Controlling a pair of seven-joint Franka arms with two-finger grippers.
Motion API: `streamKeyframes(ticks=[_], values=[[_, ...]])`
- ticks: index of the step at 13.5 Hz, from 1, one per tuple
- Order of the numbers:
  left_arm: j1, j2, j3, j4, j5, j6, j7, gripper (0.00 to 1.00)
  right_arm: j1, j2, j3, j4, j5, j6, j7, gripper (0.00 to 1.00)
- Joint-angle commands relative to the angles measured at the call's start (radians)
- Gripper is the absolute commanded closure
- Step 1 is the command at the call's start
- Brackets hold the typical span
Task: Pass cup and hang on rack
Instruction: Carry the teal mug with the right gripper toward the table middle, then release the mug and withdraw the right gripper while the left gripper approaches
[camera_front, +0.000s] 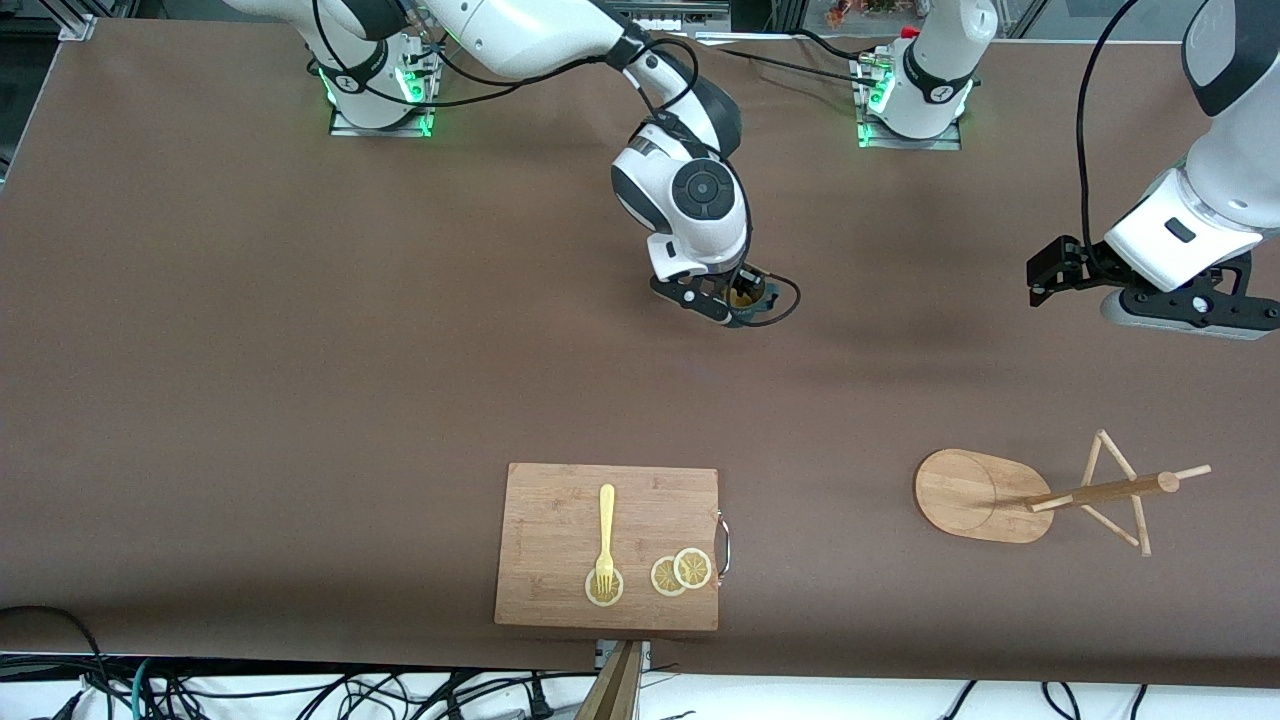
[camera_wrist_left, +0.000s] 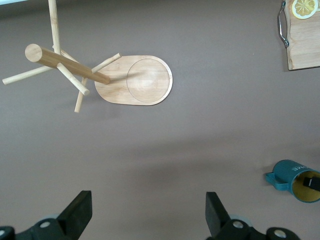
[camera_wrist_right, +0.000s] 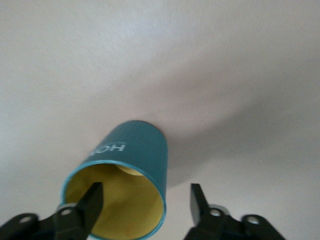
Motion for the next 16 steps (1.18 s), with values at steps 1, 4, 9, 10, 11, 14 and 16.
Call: streamKeyframes(ticks=[1,4,9,10,11,14,16], values=[[-0.004,-0.004,0.005,0.012,-0.030,-0.017,0.012,0.00,-0.027,-0.114,-0.045,-0.020,-0.017,-0.097,-0.060,0.00],[-0.010,0.001,0.005,0.012,-0.030,-0.043,0.018,0.00,-0.030,-0.226,-0.177,-0.073,-0.003,-0.247,-0.139,0.00],[-0.085,0.039,-0.012,0.010,-0.031,-0.099,0.017,0.00,-0.150,-0.398,-0.231,-0.124,0.014,-0.347,-0.258,0.00],[-0.107,0.043,-0.013,0.007,-0.031,-0.100,0.018,0.00,-0.181,-0.456,-0.233,-0.174,0.014,-0.374,-0.339,0.00],[-0.117,0.059,-0.016,0.004,-0.056,-0.108,0.015,0.00,-0.210,-0.513,-0.240,-0.222,0.014,-0.405,-0.419,0.00],[-0.174,0.094,-0.022,-0.026,-0.114,-0.122,0.009,0.00,-0.215,-0.710,-0.323,-0.412,0.004,-0.451,-0.596,0.00],[-0.223,0.128,-0.024,-0.045,-0.114,-0.111,0.006,0.00,-0.215,-0.853,-0.367,-0.548,-0.012,-0.453,-0.673,0.00]])
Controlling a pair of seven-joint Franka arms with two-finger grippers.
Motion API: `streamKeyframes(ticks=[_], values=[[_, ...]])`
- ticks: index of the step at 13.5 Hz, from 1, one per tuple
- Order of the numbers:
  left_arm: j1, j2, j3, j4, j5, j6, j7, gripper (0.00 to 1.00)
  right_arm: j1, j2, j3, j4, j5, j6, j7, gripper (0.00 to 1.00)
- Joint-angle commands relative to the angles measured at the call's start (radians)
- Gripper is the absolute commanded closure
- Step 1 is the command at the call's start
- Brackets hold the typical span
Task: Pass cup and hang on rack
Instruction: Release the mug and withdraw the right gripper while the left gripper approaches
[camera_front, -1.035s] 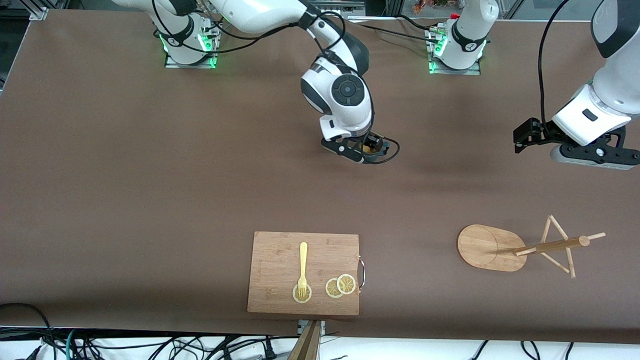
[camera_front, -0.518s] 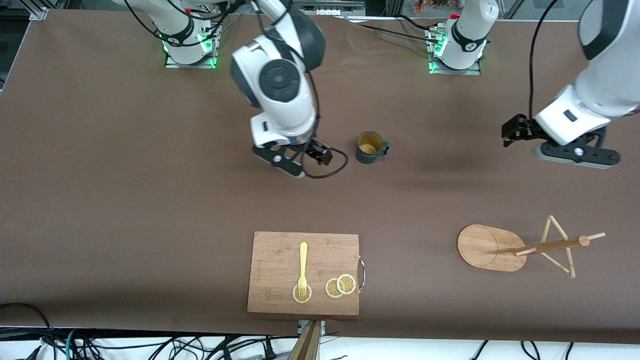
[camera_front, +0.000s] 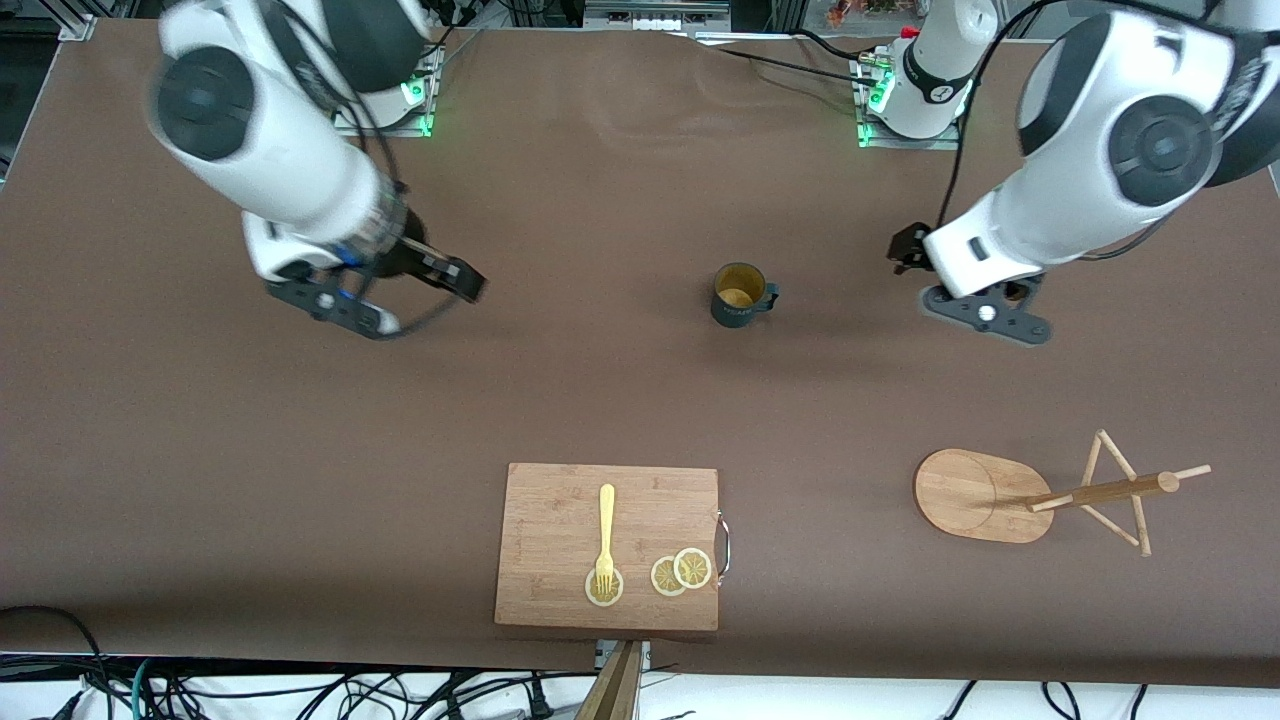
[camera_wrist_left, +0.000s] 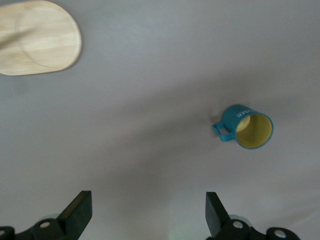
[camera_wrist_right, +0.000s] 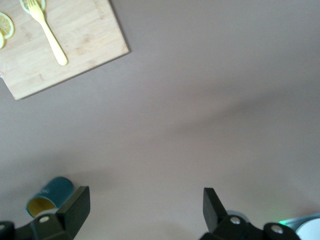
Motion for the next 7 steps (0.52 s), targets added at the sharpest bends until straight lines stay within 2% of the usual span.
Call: streamKeyframes(ticks=[1,3,4,5,7], values=[[-0.058,0.048,0.006,-0.014,-0.018,0.007,0.011,0.00,0.014,-0.260,-0.030,-0.272,-0.053,0.022,-0.071,0.00],[-0.095,0.057,-0.003,-0.028,-0.016,0.033,0.023,0.00,0.014,-0.405,-0.032,-0.393,-0.159,0.022,-0.111,0.00],[-0.095,0.053,-0.008,-0.065,-0.018,0.083,0.048,0.00,0.012,-0.460,-0.034,-0.438,-0.205,0.019,-0.136,0.00],[-0.095,0.050,-0.009,-0.097,-0.018,0.126,0.102,0.00,0.011,-0.483,-0.058,-0.444,-0.239,-0.003,-0.186,0.00],[-0.083,0.049,-0.009,-0.126,-0.025,0.186,0.236,0.00,0.011,-0.485,-0.144,-0.429,-0.253,-0.023,-0.338,0.00]])
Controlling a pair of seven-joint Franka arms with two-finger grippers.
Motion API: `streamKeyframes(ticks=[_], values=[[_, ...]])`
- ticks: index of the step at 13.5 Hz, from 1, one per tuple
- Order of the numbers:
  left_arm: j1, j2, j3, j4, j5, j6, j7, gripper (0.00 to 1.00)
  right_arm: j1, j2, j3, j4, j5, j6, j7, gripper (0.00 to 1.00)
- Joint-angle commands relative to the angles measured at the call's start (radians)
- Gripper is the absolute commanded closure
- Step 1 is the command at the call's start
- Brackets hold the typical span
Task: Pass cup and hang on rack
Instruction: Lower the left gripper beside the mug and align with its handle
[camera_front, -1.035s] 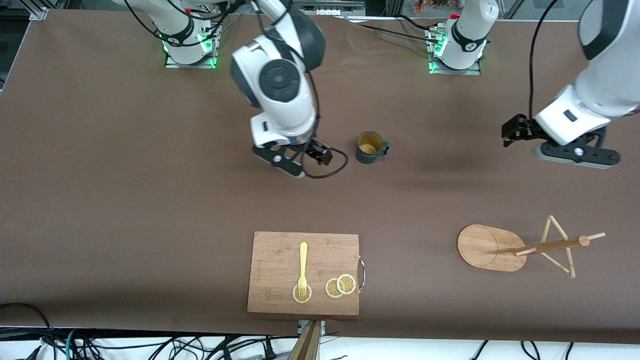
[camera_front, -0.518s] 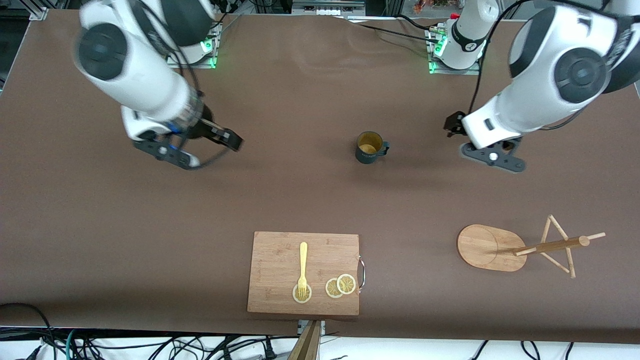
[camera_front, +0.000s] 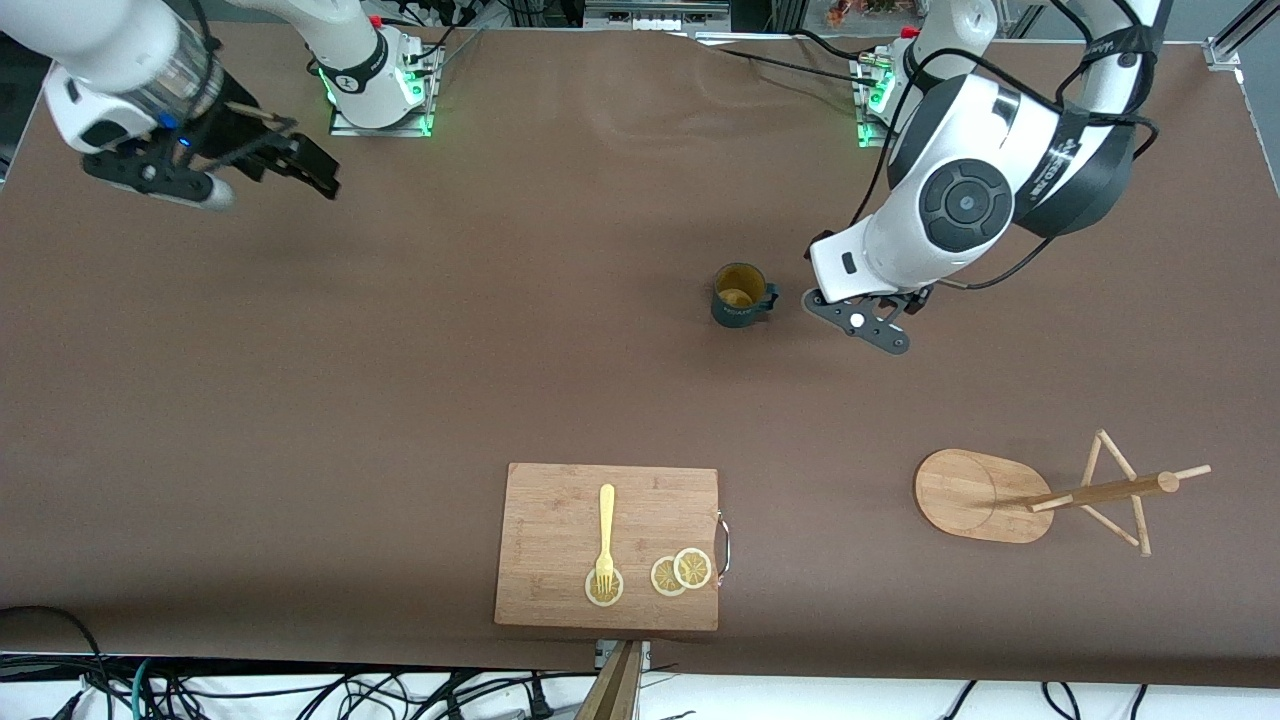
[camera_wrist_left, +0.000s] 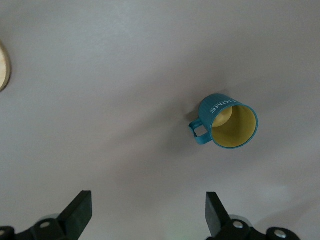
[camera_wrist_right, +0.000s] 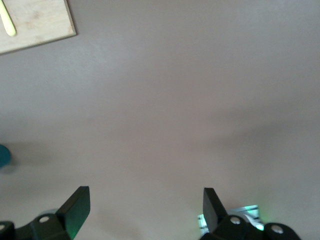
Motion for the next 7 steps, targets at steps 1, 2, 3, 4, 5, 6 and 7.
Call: streamKeyframes(ticks=[1,2,3,4,5,6,7], values=[[0.035,-0.021,0.009,-0.063,-0.057,0.086,0.216,0.00,0.010,-0.035,-0.105,-0.031,-0.022,-0.003,-0.182,0.00],[0.066,-0.007,0.009,-0.072,-0.113,0.116,0.323,0.00,0.010,-0.035,-0.129,-0.029,-0.022,-0.004,-0.225,0.00],[0.083,0.022,0.009,-0.073,-0.176,0.124,0.444,0.00,0.010,-0.036,-0.149,-0.029,-0.023,-0.010,-0.259,0.00],[0.094,0.040,0.009,-0.073,-0.206,0.133,0.557,0.00,0.010,-0.036,-0.162,-0.028,-0.025,-0.013,-0.290,0.00],[0.123,0.059,0.009,-0.074,-0.217,0.150,0.676,0.00,0.010,-0.036,-0.172,-0.028,-0.040,-0.015,-0.325,0.00],[0.137,0.062,0.009,-0.082,-0.258,0.156,0.780,0.00,0.010,-0.036,-0.179,-0.020,-0.054,-0.018,-0.346,0.00],[0.149,0.061,0.009,-0.098,-0.302,0.158,0.863,0.00,0.010,-0.035,-0.177,0.007,-0.066,-0.033,-0.350,0.00]])
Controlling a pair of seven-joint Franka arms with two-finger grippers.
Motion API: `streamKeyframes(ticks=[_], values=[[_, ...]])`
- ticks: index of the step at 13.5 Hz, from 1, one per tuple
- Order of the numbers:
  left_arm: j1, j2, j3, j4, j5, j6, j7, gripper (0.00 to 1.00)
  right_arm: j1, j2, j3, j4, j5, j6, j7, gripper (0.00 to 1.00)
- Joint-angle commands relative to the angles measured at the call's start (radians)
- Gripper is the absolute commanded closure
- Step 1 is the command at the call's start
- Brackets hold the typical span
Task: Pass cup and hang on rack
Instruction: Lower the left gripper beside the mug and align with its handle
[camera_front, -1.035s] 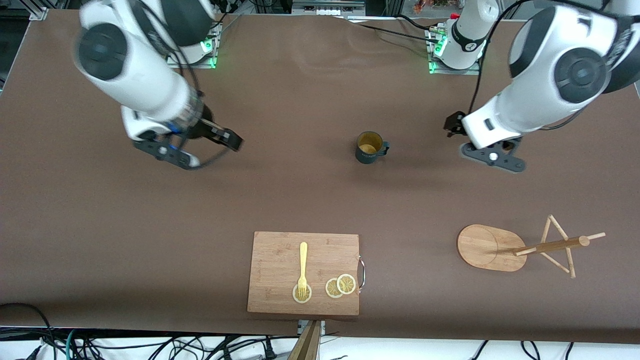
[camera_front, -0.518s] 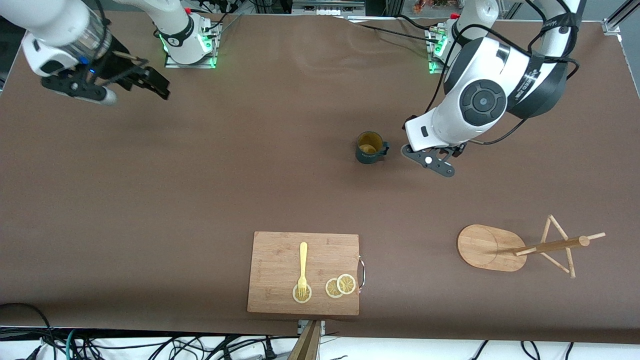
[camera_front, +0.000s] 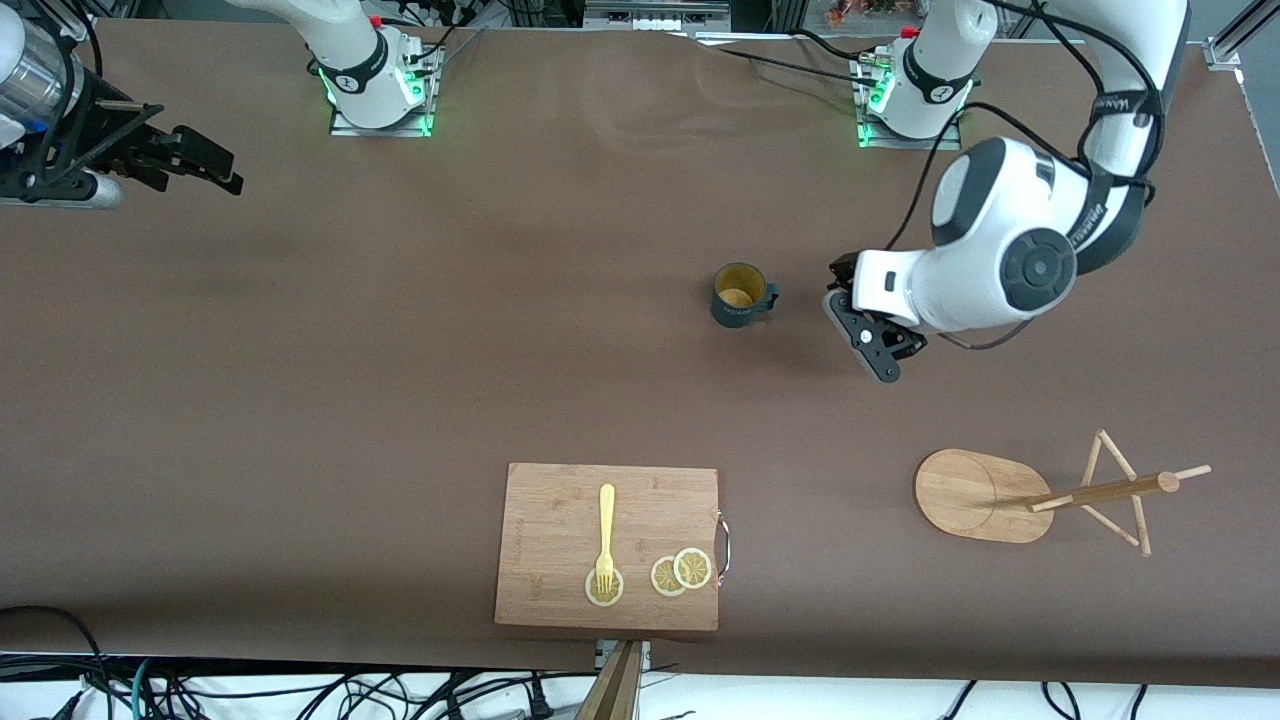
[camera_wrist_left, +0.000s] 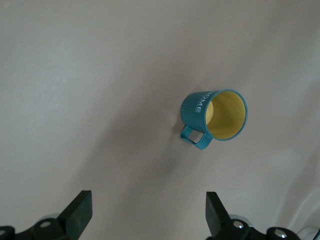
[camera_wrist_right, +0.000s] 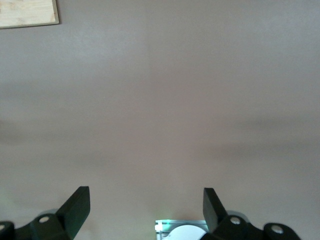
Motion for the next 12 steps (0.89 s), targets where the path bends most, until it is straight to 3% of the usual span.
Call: streamKeyframes(ticks=[1,3,5,8,11,12], values=[[0.045,0.001,-0.006,-0.050,-0.096,0.029,0.247,0.00,0.005,-0.004,-0.003,0.043,-0.042,-0.034,-0.032,0.00],[0.075,-0.001,-0.006,-0.089,-0.185,0.041,0.421,0.00,-0.063,0.019,0.041,0.060,-0.045,-0.037,-0.035,0.00],[0.085,-0.014,-0.007,-0.146,-0.240,0.083,0.528,0.00,-0.205,0.038,0.171,0.062,-0.042,-0.037,-0.067,0.00],[0.085,-0.036,-0.006,-0.264,-0.439,0.185,0.830,0.00,-0.481,0.081,0.430,0.080,-0.011,-0.034,-0.104,0.00],[0.085,-0.038,-0.006,-0.384,-0.620,0.279,1.085,0.00,-0.678,0.111,0.616,0.108,0.021,-0.036,-0.105,0.00],[0.081,-0.036,-0.006,-0.418,-0.707,0.296,1.188,0.00,-0.702,0.121,0.642,0.117,0.024,-0.036,-0.105,0.00]])
